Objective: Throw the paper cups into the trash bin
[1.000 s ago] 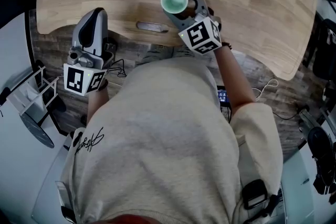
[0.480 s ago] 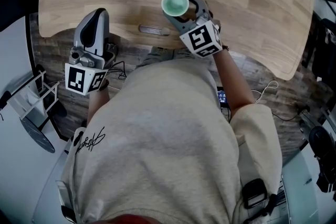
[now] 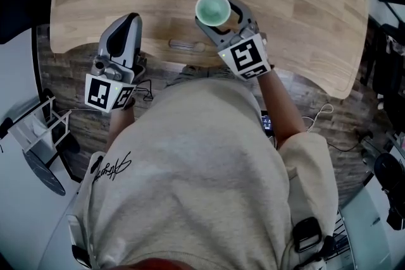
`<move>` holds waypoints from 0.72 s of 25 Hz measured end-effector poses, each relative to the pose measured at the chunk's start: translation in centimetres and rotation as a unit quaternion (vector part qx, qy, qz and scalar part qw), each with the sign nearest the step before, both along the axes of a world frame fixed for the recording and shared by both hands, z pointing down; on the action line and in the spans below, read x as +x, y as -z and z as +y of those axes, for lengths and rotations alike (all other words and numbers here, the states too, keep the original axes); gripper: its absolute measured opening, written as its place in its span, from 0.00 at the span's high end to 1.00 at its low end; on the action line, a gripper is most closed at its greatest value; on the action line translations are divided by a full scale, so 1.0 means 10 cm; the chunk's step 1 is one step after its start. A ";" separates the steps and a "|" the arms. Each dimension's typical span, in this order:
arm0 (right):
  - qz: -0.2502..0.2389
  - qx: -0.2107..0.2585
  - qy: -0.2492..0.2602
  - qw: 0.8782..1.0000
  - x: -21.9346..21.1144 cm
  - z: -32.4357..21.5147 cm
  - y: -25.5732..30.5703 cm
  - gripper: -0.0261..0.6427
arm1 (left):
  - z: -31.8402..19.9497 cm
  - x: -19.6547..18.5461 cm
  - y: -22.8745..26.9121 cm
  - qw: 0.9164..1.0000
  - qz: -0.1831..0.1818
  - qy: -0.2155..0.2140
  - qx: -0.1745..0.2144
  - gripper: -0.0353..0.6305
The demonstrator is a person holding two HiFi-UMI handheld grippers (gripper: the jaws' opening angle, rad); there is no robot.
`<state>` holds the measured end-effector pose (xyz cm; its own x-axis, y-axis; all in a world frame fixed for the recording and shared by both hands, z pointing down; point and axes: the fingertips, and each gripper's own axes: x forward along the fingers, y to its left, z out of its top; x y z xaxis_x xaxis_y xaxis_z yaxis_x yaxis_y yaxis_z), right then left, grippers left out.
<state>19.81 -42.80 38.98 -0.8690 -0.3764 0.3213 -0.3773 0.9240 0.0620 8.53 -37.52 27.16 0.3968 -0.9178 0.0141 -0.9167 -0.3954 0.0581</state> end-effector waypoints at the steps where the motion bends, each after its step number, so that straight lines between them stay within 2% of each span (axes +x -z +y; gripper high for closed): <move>1: -0.003 0.003 -0.001 1.000 0.00 0.00 0.05 0.52 | -0.01 0.01 0.00 1.000 -0.001 -0.003 0.000 0.94; 10: -0.023 0.027 -0.012 0.999 0.09 -0.02 0.52 0.52 | -0.05 0.14 0.04 1.000 -0.005 -0.023 0.007 0.94; 14: -0.013 0.026 -0.011 1.000 0.12 -0.02 0.64 0.52 | -0.08 0.17 0.07 1.000 -0.006 -0.026 0.014 0.94; 18: -0.034 0.042 -0.014 0.998 0.11 -0.05 0.74 0.52 | -0.08 0.19 0.10 0.999 -0.008 -0.027 0.019 0.94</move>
<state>20.89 -43.25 31.54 -0.8770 -0.4231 0.2278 -0.4081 0.9061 0.1115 10.44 -38.30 26.17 0.4452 -0.8953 -0.0133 -0.8949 -0.4454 0.0284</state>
